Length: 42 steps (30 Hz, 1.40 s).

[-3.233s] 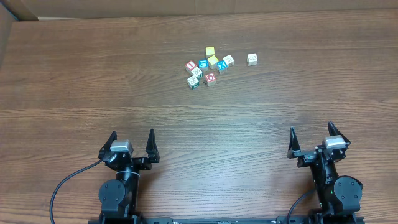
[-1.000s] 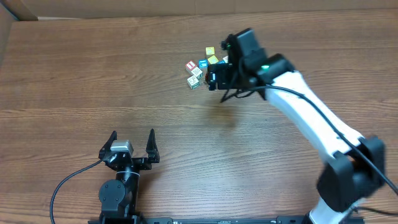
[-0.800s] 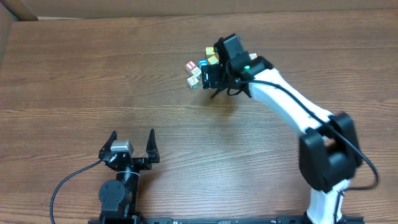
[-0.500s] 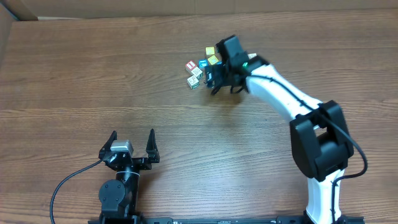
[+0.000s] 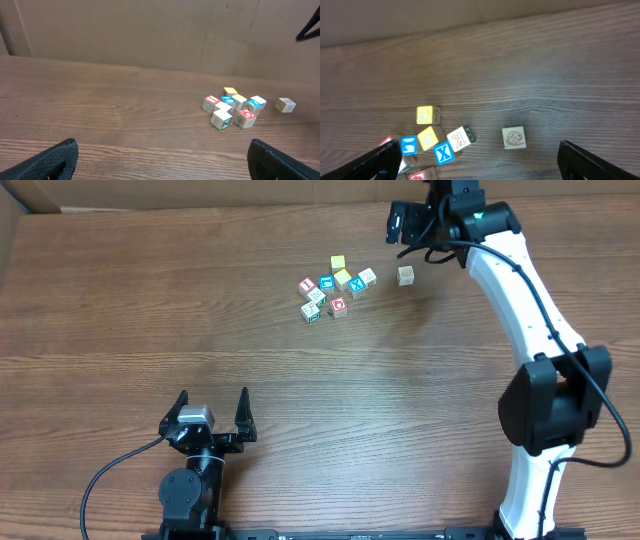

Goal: Flip 3 blocks

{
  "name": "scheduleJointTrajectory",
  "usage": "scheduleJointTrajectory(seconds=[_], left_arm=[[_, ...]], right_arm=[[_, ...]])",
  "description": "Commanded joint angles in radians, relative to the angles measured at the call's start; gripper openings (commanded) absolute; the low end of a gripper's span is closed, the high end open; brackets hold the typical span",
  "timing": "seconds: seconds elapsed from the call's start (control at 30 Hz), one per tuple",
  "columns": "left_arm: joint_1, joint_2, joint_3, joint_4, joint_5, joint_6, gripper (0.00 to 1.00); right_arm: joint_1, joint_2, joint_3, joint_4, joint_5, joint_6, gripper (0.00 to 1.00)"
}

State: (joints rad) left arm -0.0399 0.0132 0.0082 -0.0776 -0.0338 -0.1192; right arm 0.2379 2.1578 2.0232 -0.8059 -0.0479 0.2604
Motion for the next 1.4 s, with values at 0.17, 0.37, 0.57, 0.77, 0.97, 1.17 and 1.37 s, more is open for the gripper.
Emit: scheduleJointTrajectory(seconds=[0.17,0.37,0.57,0.77,0.97,1.17,1.37], left_arm=[[-0.006,-0.009,-0.003,0.001,0.008,0.022,1.0],[-0.006,-0.009,-0.003,0.001,0.008,0.022,1.0],[-0.006,-0.009,-0.003,0.001,0.008,0.022,1.0],[-0.006,-0.009,-0.003,0.001,0.008,0.022,1.0],[-0.006,-0.009,-0.003,0.001,0.008,0.022,1.0],[-0.006,-0.009,-0.003,0.001,0.008,0.022,1.0],[-0.006,-0.009,-0.003,0.001,0.008,0.022,1.0]], right_arm=[[0.008,0.222,-0.003,0.019,0.01,-0.006,1.0],[0.008,0.278,-0.003,0.032,0.086,-0.006,0.93],[0.008,0.279,0.0,0.043,0.092,-0.006,0.6],[0.01,0.261,0.048,0.02,0.092,-0.006,0.35],[0.019,0.186,0.142,-0.121,0.091,-0.006,0.15],[0.078,0.042,0.217,-0.478,-0.042,-0.005,0.17],[0.152,0.011,0.202,-0.726,-0.209,0.03,0.14]])
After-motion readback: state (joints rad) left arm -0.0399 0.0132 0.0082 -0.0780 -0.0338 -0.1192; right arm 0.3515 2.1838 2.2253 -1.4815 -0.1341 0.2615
